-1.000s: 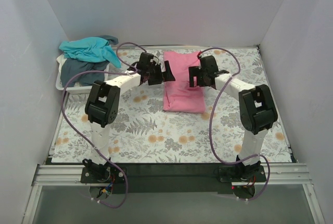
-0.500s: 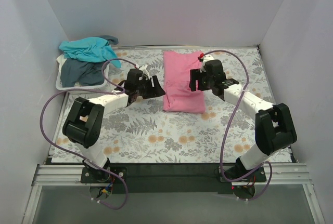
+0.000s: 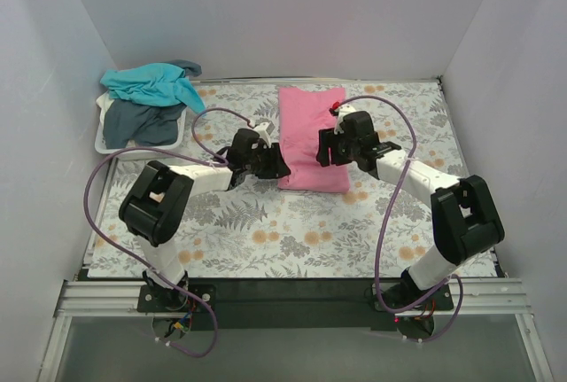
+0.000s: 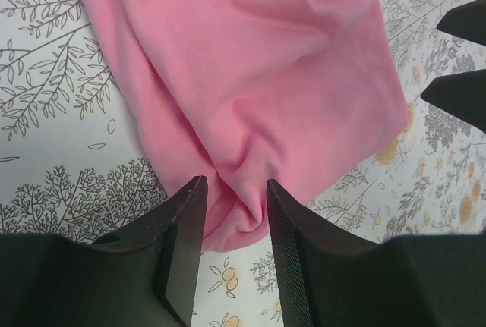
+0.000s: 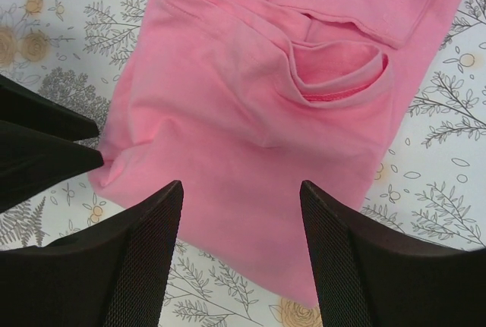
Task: Fold and stack the t-shirts
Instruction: Fold the tshirt
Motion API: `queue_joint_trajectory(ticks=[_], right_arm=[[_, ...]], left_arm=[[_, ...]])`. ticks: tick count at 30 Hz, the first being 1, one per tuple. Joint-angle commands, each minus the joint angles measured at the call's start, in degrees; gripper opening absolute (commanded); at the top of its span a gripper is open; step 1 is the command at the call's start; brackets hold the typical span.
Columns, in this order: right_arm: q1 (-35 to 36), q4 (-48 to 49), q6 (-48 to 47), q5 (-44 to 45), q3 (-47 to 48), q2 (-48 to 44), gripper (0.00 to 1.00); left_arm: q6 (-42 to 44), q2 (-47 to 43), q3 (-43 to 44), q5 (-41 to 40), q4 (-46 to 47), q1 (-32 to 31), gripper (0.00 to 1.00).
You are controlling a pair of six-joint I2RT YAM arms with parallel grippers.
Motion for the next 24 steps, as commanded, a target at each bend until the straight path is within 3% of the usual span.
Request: queue_joint_trajectory(ticks=[1, 11, 16, 24], right_arm=[[0.6, 2.8, 0.7, -1.5, -0.2, 0.8, 0.56], [1.0, 2.9, 1.2, -2.2, -1.0, 2.4, 0.56], [1.0, 2.9, 1.2, -2.3, -0.9, 3.5, 0.56], [1.0, 2.9, 1.2, -2.6, -0.2, 5.5, 0.56]], left_arm=[[1.2, 0.4, 1.8, -2.7, 0.8, -1.0, 0.36], [1.5, 0.5, -0.8, -2.9, 0.7, -1.5, 0.34], [1.4, 0.8, -2.4, -2.4, 1.3, -1.9, 0.25], [0.9, -1.0, -5.2, -1.6, 3.1, -3.5, 0.25]])
